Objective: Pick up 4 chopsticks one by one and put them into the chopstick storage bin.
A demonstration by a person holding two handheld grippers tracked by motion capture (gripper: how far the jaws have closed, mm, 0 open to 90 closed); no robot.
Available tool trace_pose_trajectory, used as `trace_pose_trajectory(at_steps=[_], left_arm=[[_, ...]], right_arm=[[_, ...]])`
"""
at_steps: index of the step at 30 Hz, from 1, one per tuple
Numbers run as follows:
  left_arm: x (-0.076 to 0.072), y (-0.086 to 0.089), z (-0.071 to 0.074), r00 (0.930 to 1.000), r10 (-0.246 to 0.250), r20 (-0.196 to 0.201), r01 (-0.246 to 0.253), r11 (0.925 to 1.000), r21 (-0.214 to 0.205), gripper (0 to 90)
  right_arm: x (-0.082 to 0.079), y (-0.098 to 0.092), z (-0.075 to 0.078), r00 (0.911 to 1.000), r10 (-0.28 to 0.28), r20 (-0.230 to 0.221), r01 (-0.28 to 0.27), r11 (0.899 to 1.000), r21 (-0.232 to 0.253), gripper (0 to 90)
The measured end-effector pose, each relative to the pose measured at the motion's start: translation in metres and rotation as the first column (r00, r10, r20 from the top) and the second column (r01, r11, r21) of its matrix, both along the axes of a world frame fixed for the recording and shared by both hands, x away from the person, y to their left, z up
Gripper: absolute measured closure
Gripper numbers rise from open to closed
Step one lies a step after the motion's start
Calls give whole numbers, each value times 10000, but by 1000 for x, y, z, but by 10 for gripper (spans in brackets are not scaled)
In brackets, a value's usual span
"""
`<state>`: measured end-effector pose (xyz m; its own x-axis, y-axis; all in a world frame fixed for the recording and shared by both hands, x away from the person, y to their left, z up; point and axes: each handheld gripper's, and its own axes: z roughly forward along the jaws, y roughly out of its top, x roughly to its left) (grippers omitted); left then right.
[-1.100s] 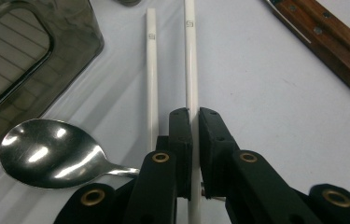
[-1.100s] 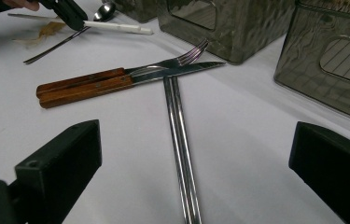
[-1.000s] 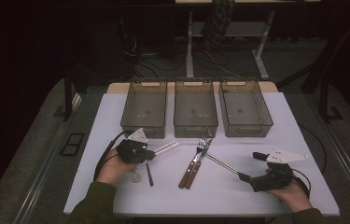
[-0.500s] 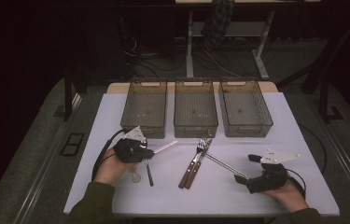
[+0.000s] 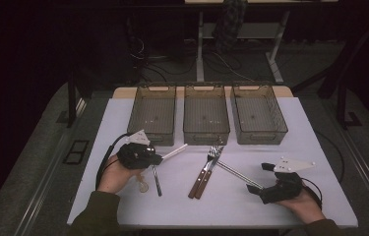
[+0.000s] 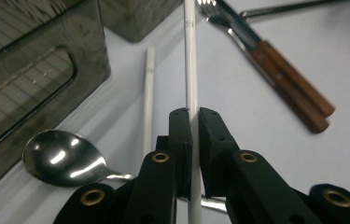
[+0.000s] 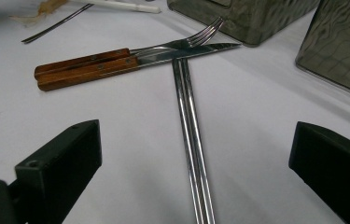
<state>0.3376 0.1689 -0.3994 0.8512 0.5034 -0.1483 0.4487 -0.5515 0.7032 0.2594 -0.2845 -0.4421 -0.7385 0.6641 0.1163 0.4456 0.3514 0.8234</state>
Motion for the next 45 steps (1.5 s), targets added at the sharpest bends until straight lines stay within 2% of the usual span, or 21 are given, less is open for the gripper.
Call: trace_pose_trajectory(at_steps=[6,13,23,34,45], left_arm=[[0,2,4,9999,137,-23,-137,9996,-233,836],[3,5,9,9984,542,-142,-548,9975,-443,837],[13,0,17,9978,667,21,-665,9961,-573,837],[30,2,30,9943,1057,121,-1041,9905,-903,837],[55,-1,37,9885,1490,250,-1465,9858,-818,837]], right_arm=[[0,-1,1,10000,-20,-29,20,9999,100,23],[0,-1,1,10000,49,-12,-49,9998,211,23],[2,-4,2,10000,-32,-27,33,9995,309,23],[-1,-4,4,9999,-62,98,59,9995,307,23],[-2,-5,4,9998,-123,142,119,9996,268,22]])
